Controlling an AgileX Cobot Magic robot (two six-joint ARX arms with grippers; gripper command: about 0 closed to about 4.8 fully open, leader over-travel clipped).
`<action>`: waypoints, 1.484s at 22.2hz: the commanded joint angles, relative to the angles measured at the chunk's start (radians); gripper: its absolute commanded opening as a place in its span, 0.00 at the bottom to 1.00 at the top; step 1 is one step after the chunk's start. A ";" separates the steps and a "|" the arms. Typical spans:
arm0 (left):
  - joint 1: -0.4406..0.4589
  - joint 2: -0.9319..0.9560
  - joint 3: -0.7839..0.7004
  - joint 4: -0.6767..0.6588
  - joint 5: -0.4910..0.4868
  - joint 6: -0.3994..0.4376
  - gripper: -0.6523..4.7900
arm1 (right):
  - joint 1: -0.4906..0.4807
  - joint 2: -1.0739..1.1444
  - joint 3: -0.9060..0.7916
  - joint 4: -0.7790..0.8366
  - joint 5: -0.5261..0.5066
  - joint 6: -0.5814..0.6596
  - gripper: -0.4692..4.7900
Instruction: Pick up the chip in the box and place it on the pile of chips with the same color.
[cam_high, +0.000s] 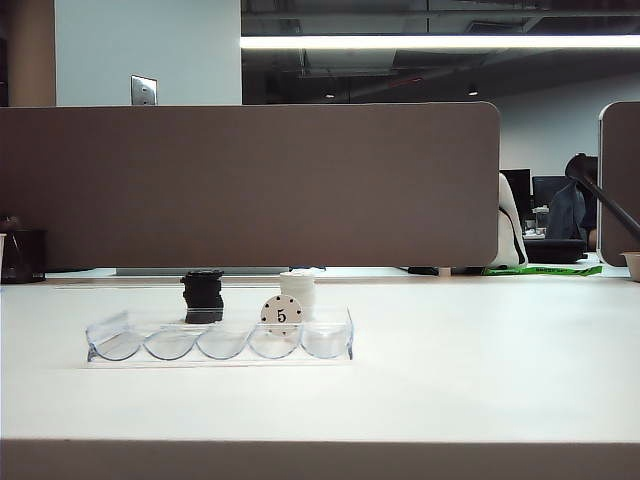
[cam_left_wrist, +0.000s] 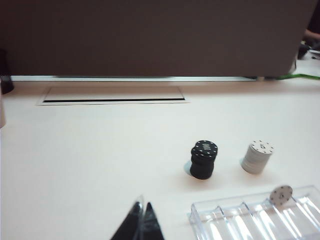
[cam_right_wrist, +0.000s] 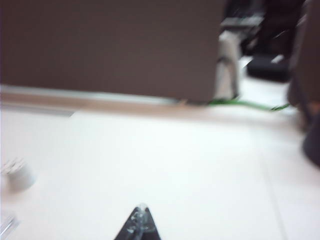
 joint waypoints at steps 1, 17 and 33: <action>-0.092 0.130 0.042 0.034 -0.010 0.085 0.11 | 0.043 0.211 0.133 -0.024 -0.058 -0.030 0.08; -0.427 0.452 0.047 0.280 -0.262 0.175 0.11 | 0.550 0.869 0.429 0.071 0.178 -0.072 0.08; -0.428 0.452 0.046 0.280 -0.242 0.158 0.11 | 0.521 1.333 0.788 -0.017 -0.245 -0.243 0.08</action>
